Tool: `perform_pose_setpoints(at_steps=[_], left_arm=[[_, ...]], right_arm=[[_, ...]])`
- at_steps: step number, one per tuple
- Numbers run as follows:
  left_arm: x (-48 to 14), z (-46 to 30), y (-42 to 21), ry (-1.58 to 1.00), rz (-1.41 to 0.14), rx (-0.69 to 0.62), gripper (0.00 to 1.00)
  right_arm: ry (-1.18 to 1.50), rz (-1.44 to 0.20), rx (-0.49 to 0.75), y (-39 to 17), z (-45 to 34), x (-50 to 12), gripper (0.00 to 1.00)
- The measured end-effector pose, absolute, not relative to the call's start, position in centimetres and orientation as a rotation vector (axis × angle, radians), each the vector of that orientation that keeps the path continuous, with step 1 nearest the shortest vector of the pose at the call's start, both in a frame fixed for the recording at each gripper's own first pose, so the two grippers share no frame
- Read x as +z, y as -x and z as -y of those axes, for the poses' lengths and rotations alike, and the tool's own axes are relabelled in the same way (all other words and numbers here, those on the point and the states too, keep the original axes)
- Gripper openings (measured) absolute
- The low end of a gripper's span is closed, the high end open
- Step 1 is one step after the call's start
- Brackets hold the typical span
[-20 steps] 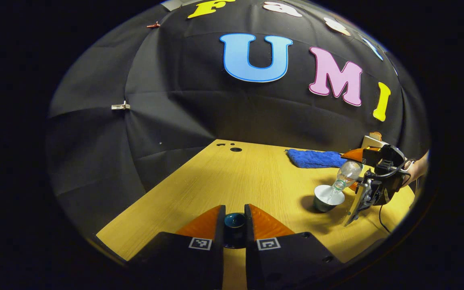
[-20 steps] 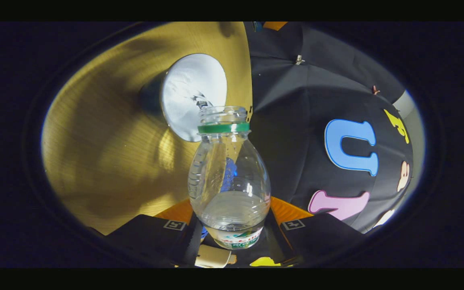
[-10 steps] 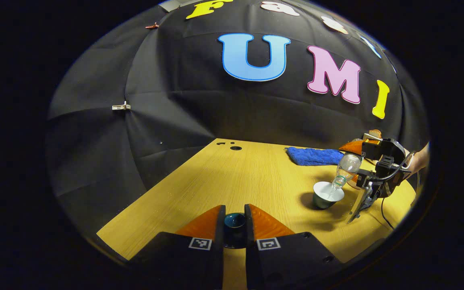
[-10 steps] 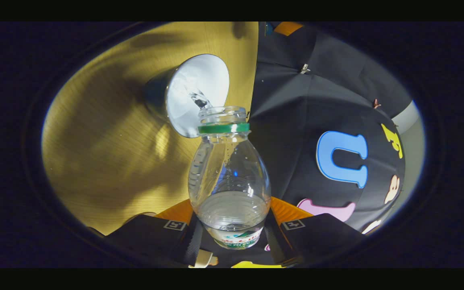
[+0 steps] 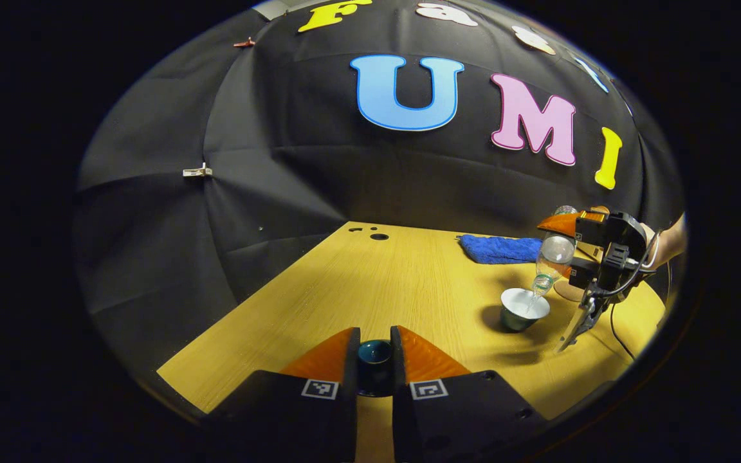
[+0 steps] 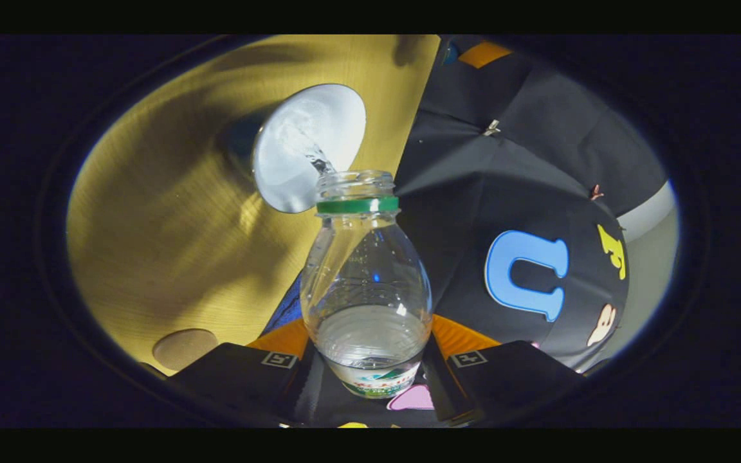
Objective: Open the teacup lid with one hand, grasp the water bottle and pour water into the teacup with the other hand; after pouring, place the water bottle on the coaster and then close the teacup lid.
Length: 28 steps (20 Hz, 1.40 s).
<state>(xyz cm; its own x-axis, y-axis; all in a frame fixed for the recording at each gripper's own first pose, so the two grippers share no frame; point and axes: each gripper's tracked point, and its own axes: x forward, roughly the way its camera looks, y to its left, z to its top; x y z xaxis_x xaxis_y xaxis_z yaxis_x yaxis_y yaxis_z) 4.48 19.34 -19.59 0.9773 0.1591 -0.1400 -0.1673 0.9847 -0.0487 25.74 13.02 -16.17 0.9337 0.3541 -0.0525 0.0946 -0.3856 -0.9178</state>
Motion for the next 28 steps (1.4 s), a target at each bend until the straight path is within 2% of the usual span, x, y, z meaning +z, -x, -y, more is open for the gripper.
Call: perform_pose_setpoints(at_steps=[4,5,7,8,9,13,14,17,19,21,25,27,28], left_arm=[[-19.7,-19.2,-4.3,0.057,-0.133,0.169,0.26],[-19.6,-19.2,-4.2,0.056,-0.133,0.169,0.22],[-19.6,-19.2,-4.0,0.054,-0.132,0.171,0.26],[-19.7,-19.2,-3.9,0.052,-0.132,0.172,0.22],[-19.6,-19.2,-3.7,0.05,-0.133,0.174,0.26],[-19.6,-19.1,-3.6,0.05,-0.134,0.18,0.23],[-19.7,-19.2,-3.6,0.053,-0.132,0.183,0.26],[-19.5,-18.8,-3.7,0.062,-0.131,0.178,0.26],[-19.4,-18.6,-3.7,0.055,-0.128,0.178,0.22],[-19.4,-18.3,-4.0,0.052,-0.126,0.177,0.26],[-19.2,-17.7,-4.4,0.052,-0.127,0.176,0.26],[-19.0,-17.5,-4.3,0.053,-0.126,0.18,0.22],[-19.0,-17.4,-4.5,0.055,-0.123,0.183,0.26]], right_arm=[[2.01,0.375,0.31,-25.8,-13.9,-15.7,0.7],[2.018,0.384,0.315,-25.9,-14.0,-15.7,0.7],[2.034,0.4,0.318,-25.9,-14.0,-15.6,0.71],[2.039,0.404,0.319,-26.0,-14.0,-15.6,0.71],[2.041,0.405,0.319,-26.1,-13.9,-15.5,0.71],[2.053,0.409,0.326,-26.1,-14.0,-15.3,0.71],[2.049,0.41,0.327,-26.1,-14.0,-15.4,0.71],[2.048,0.419,0.336,-26.1,-14.2,-15.5,0.7],[2.045,0.417,0.339,-26.2,-14.3,-15.5,0.71],[2.044,0.422,0.345,-26.2,-14.4,-15.7,0.71],[2.024,0.405,0.351,-26.5,-14.3,-15.9,0.71],[1.988,0.38,0.347,-26.6,-13.8,-15.7,0.71],[1.962,0.366,0.344,-26.4,-13.5,-15.4,0.71]])
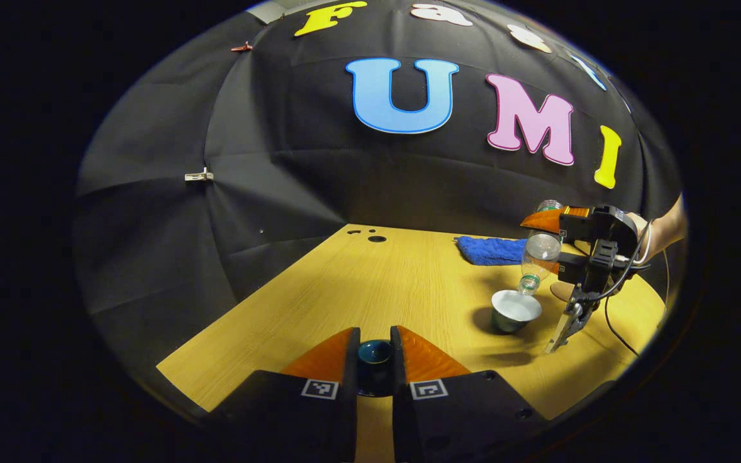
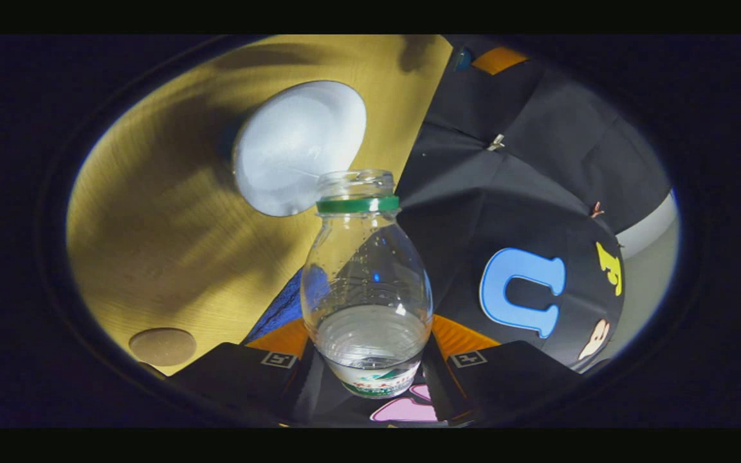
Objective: Open the teacup lid with one hand, grasp the water bottle and pour water into the teacup with the other hand; after pouring, place the water bottle on the coaster and then close the teacup lid.
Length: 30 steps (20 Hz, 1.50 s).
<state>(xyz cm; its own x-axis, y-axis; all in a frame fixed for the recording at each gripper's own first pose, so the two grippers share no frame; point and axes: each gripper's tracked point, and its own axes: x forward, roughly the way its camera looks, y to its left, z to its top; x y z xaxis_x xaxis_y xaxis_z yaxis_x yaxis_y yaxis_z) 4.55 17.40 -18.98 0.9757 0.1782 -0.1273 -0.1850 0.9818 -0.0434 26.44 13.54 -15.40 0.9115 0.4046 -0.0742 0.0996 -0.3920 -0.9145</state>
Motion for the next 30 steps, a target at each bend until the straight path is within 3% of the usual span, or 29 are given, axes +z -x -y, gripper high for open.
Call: perform_pose_setpoints(at_steps=[1,5,6,11,15,17,19,20,25,27,30], left_arm=[[-18.8,-17.3,-4.7,0.059,-0.12,0.185,0.22],[-18.0,-16.8,-4.4,0.081,-0.121,0.205,0.27],[-17.7,-16.5,-4.3,0.088,-0.119,0.206,0.22],[-15.5,-15.2,-4.2,0.101,-0.12,0.21,0.27],[-12.1,-13.5,-4.5,0.108,-0.096,0.198,0.22],[-10.6,-12.7,-4.9,0.095,-0.087,0.188,0.27],[-9.2,-11.7,-5.1,0.078,-0.084,0.169,0.23],[-8.3,-11.0,-5.3,0.07,-0.075,0.155,0.27],[-5.6,-8.3,-6.7,-0.002,-0.035,0.091,0.26],[-5.7,-6.7,-7.5,0.014,-0.021,0.056,0.3],[-7.9,-4.1,-9.8,0.076,-0.043,0.002,0.26]], right_arm=[[1.932,0.351,0.339,-26.3,-13.6,-15.3,0.71],[1.702,0.19,0.334,-25.1,-12.9,-16.2,0.71],[1.641,0.163,0.324,-24.6,-12.5,-15.9,0.71],[1.344,0.012,0.279,-23.8,-10.8,-12.8,0.71],[1.004,-0.167,0.227,-23.2,-7.3,-10.3,0.71],[0.836,-0.212,0.207,-23.0,-5.8,-8.8,0.71],[0.7,-0.226,0.191,-22.9,-4.3,-7.3,0.71],[0.647,-0.221,0.185,-22.8,-3.4,-6.7,0.71],[0.296,-0.22,0.212,-22.2,-1.6,-8.2,0.71],[0.229,-0.194,0.186,-23.3,-0.5,-9.2,0.71],[0.099,-0.162,0.17,-25.5,-0.4,-11.2,0.71]])
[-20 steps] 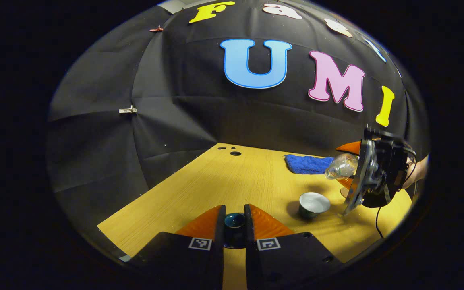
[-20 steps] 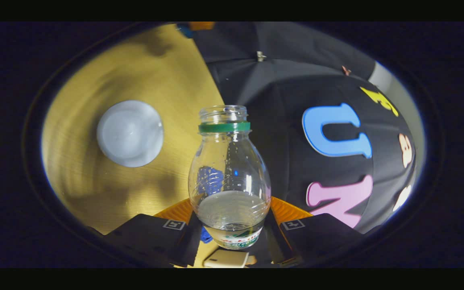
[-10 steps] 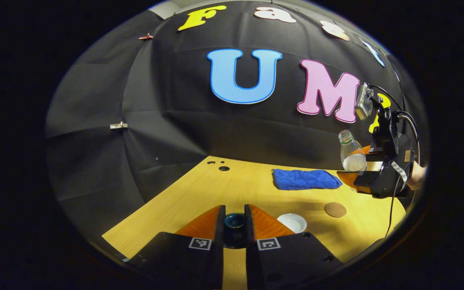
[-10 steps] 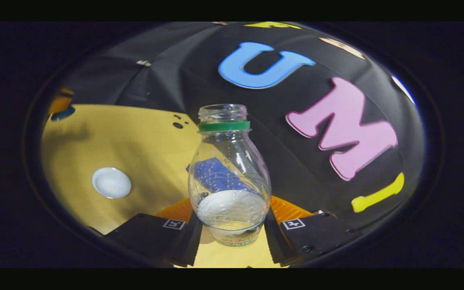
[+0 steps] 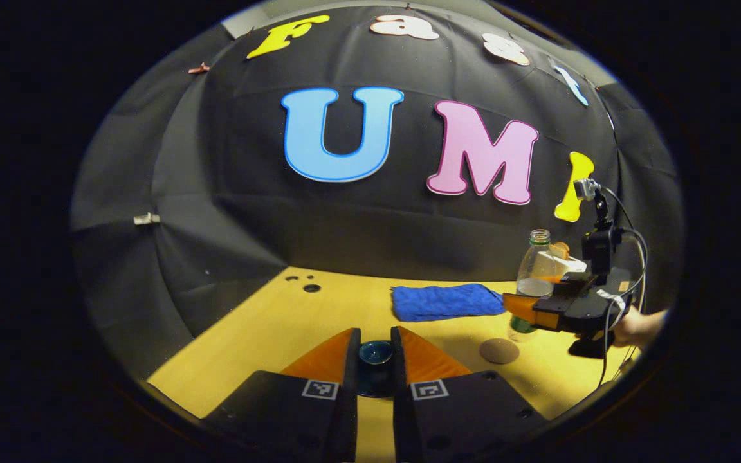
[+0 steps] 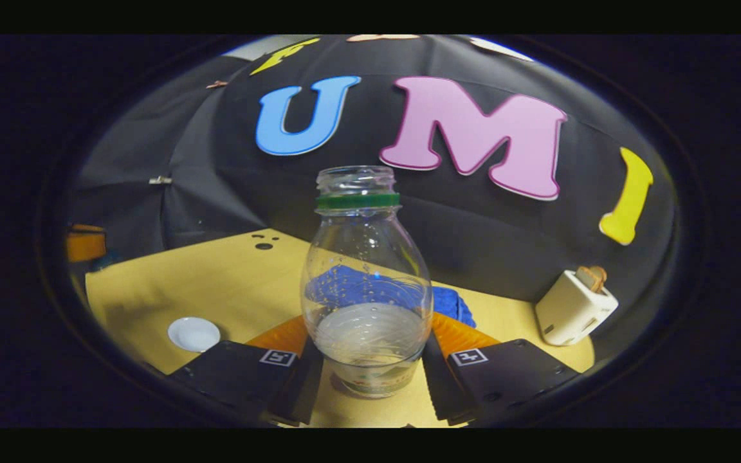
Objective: Open the teacup lid with one hand, grasp the water bottle and pour water into the teacup with the other hand; after pouring, place the water bottle on the coaster and then close the teacup lid.
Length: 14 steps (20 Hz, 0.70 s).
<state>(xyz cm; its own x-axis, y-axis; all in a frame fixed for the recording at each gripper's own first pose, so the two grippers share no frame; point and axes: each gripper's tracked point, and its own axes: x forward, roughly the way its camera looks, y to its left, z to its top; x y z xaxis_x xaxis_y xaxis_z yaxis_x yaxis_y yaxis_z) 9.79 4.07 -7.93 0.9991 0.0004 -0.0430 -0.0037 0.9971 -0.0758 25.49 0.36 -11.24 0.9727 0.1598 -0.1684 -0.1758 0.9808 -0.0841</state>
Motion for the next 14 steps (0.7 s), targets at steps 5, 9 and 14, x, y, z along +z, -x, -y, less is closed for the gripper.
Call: perform_pose_setpoints(at_steps=[5,9,14], left_arm=[[-9.3,-2.5,-12.4,0.084,-0.035,-0.01,0.23],[-10.2,-2.8,-12.6,0.105,-0.039,0.013,0.26],[-12.0,-2.8,-12.3,0.133,-0.079,0.032,0.3]], right_arm=[[-0.016,-0.155,0.141,-27.3,0.7,-14.1,0.72],[-0.099,-0.201,0.132,-27.5,1.1,-17.4,0.74],[-0.094,-0.197,0.118,-27.2,1.3,-18.5,0.77]])
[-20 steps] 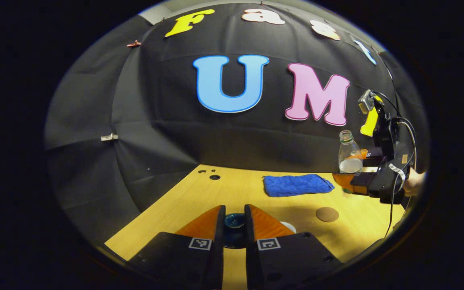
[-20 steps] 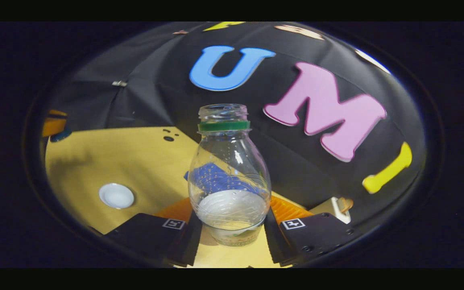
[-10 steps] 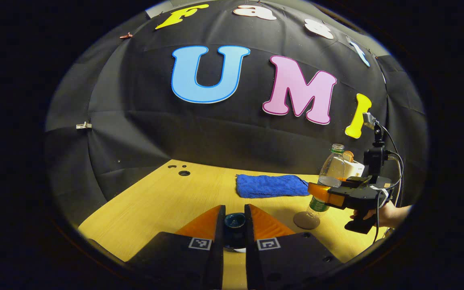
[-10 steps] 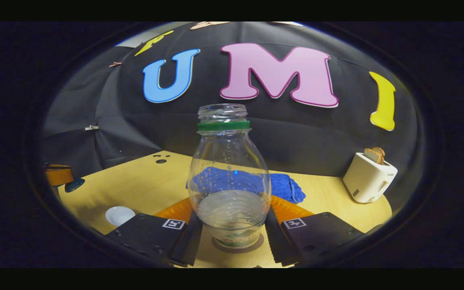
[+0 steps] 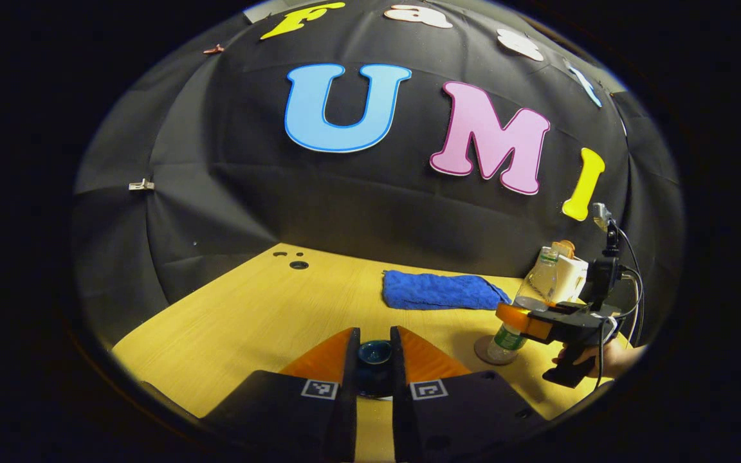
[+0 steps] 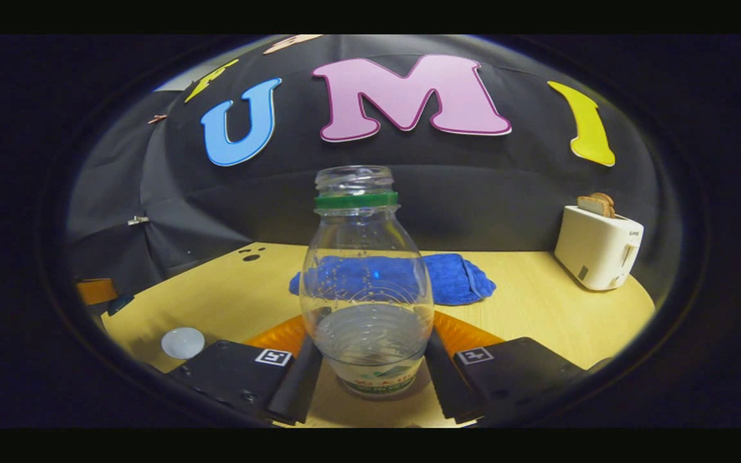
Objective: Open the teacup lid with one hand, grasp the water bottle and pour water into the teacup with the other hand; after pouring, place the water bottle on the coaster and then close the teacup lid.
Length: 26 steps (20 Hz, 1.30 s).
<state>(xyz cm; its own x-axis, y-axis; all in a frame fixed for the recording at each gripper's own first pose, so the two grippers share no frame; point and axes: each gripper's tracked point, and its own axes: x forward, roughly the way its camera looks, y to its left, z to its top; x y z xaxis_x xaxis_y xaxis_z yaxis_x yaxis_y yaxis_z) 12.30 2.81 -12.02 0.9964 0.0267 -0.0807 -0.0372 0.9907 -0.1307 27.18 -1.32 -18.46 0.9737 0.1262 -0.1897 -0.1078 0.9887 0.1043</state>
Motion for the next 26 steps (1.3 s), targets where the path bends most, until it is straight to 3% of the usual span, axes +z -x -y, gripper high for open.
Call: perform_pose_setpoints(at_steps=[2,4,6,7,10,11,14,17,18,26], left_arm=[[-12.1,-2.6,-12.3,0.132,-0.079,0.03,0.27],[-12.1,-2.3,-12.4,0.117,-0.075,0.027,0.27],[-11.9,-1.9,-12.6,0.109,-0.071,0.021,0.27],[-11.7,-1.7,-12.7,0.107,-0.068,0.017,0.23],[-11.4,-1.4,-12.9,0.101,-0.057,0.018,0.27],[-11.4,-1.2,-13.1,0.104,-0.058,0.016,0.24],[-11.5,-0.9,-13.6,0.1,-0.056,0.015,0.28],[-12.6,-1.1,-14.6,0.093,-0.06,0.029,0.24],[-13.2,-1.0,-15.0,0.095,-0.067,0.032,0.24],[-17.8,0.5,-17.5,-0.015,-0.087,0.02,0.28]], right_arm=[[-0.08,-0.209,0.123,-27.0,1.2,-18.9,0.75],[-0.077,-0.218,0.138,-26.8,0.8,-19.2,0.82],[-0.059,-0.218,0.139,-26.6,0.9,-19.1,0.99],[-0.053,-0.217,0.136,-26.4,1.1,-19.0,0.99],[-0.051,-0.243,0.153,-25.2,0.7,-19.3,0.94],[-0.04,-0.24,0.153,-24.5,0.7,-19.2,0.99],[0.008,-0.232,0.147,-22.7,1.2,-19.2,0.99],[0.02,-0.247,0.148,-20.3,1.6,-19.6,0.94],[0.016,-0.246,0.145,-19.7,1.7,-19.7,0.99],[-0.073,-0.291,0.103,-15.6,3.5,-20.1,0.98]])
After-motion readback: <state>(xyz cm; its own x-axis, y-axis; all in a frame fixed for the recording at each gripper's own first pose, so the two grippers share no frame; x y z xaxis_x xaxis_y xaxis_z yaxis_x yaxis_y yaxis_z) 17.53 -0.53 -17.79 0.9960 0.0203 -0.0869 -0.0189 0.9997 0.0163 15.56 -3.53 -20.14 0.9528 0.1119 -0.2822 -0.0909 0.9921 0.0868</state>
